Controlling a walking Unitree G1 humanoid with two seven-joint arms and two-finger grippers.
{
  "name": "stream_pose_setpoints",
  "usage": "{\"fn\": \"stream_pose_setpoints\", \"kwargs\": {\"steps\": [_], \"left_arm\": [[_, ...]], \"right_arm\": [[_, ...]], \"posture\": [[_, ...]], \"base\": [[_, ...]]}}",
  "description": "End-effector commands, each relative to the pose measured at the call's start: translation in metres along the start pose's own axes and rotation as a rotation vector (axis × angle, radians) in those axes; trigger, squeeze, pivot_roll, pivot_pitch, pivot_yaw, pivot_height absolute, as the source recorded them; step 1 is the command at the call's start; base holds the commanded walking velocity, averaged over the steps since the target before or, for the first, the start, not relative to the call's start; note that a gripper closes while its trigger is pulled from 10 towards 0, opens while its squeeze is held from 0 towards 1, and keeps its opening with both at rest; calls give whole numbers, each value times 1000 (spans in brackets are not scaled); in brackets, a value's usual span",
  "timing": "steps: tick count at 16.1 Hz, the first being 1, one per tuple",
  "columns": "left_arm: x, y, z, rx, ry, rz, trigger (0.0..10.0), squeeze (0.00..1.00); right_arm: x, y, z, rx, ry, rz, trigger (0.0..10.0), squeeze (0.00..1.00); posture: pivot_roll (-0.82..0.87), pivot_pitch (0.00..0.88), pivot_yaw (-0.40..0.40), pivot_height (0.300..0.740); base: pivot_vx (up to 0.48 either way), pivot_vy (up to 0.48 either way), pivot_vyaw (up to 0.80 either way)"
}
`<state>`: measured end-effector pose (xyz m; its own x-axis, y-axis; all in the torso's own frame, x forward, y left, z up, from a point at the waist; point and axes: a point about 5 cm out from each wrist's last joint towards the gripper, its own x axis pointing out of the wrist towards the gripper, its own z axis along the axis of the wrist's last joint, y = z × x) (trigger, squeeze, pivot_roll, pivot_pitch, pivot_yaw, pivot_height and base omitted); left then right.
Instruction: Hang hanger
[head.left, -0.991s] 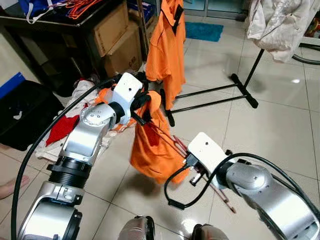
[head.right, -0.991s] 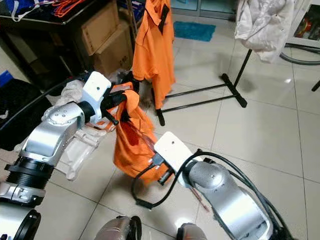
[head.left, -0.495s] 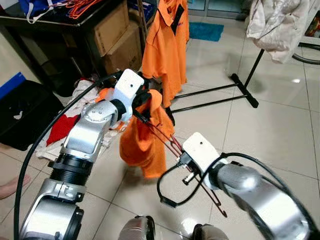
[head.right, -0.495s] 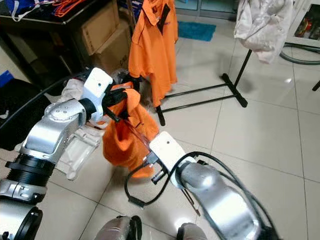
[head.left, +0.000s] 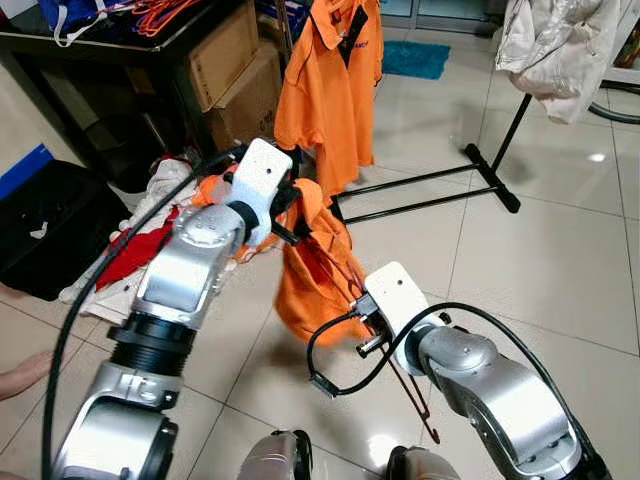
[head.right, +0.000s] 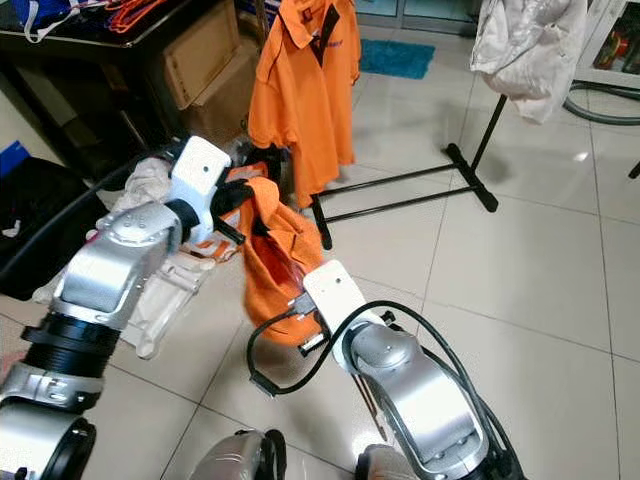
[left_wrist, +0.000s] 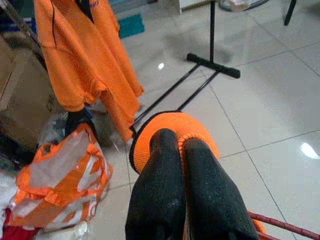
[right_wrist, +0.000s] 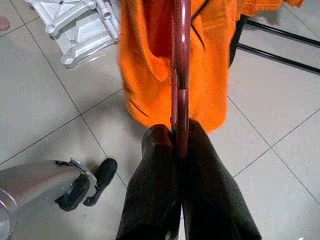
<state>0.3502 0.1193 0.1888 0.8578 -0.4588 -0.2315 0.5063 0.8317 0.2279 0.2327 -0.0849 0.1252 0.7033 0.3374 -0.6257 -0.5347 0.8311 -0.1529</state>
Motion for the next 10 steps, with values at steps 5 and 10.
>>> {"fn": "stream_pose_setpoints", "kwargs": {"steps": [5,10], "left_arm": [[7,-8,-9,-11,57,61,10000,0],[8,-21,-1,-84,45,25,10000,0]], "right_arm": [[-3,20,15,-53,-94,132,10000,0],[2,19,14,-55,-76,111,10000,0]], "posture": [[16,147,129,740],[14,146,128,740]], "base": [[0,0,0],[0,0,0]]}}
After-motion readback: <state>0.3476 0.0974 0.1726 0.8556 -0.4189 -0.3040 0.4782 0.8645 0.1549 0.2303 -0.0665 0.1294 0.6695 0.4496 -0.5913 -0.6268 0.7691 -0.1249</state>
